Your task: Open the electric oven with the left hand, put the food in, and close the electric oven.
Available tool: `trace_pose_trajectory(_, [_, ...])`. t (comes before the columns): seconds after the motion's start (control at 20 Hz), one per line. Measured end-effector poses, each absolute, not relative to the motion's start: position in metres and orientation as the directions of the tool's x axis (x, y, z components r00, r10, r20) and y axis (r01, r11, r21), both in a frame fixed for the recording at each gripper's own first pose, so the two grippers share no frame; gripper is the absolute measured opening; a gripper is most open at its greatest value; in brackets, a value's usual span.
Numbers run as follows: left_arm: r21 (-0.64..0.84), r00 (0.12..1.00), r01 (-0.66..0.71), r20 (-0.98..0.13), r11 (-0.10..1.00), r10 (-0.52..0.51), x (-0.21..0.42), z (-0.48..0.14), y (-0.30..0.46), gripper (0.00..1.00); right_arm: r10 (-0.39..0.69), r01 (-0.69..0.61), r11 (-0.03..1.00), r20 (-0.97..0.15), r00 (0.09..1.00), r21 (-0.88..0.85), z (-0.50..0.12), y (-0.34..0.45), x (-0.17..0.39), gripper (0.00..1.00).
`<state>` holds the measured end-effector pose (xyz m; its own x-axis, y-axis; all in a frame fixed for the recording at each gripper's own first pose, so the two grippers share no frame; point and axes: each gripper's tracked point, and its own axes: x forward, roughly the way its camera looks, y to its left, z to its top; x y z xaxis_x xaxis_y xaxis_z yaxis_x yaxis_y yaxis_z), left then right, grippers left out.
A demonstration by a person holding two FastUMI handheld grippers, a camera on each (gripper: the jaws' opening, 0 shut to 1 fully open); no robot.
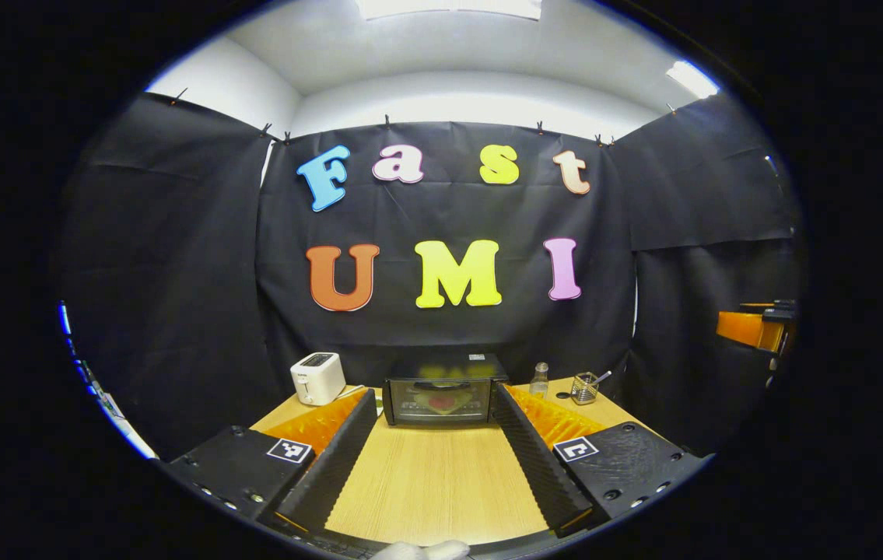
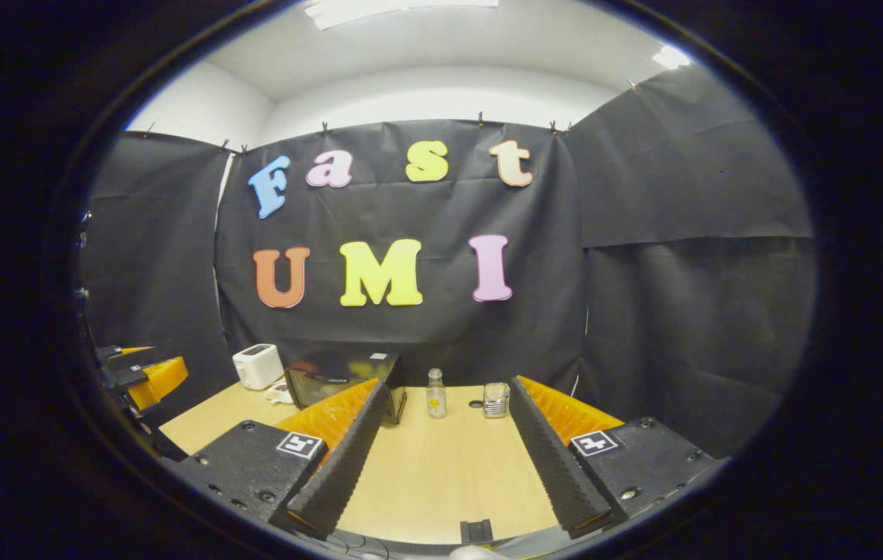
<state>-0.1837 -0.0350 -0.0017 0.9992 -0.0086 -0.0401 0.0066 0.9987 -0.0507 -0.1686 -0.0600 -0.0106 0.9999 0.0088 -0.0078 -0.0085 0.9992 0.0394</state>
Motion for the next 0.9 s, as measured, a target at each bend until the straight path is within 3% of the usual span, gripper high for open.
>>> trace_pose_trajectory(0.4, [-0.031,0.999,-0.038,-0.020,0.999,0.037,-0.225,0.009,-0.026,0.97,0.023,-0.023,0.998,0.000,1.000,0.053,-0.023,-0.063,-0.191,0.96])
trace_pose_trajectory(0.65, [-0.009,1.000,-0.023,-0.008,1.000,0.023,-0.219,0.015,-0.038,0.96,0.027,-0.026,0.999,-0.011,1.000,0.042,-0.025,-0.065,-0.186,0.96])
trace_pose_trajectory(0.7, [-0.008,1.000,-0.015,-0.005,1.000,0.015,-0.216,0.016,-0.041,1.00,0.029,-0.029,0.999,-0.015,0.999,0.035,-0.025,-0.064,-0.183,0.96])
trace_pose_trajectory(0.9, [-0.027,1.000,0.003,-0.007,1.000,-0.004,-0.201,0.018,-0.049,0.96,0.040,-0.039,0.999,-0.022,0.999,0.029,-0.023,-0.061,-0.170,0.96])
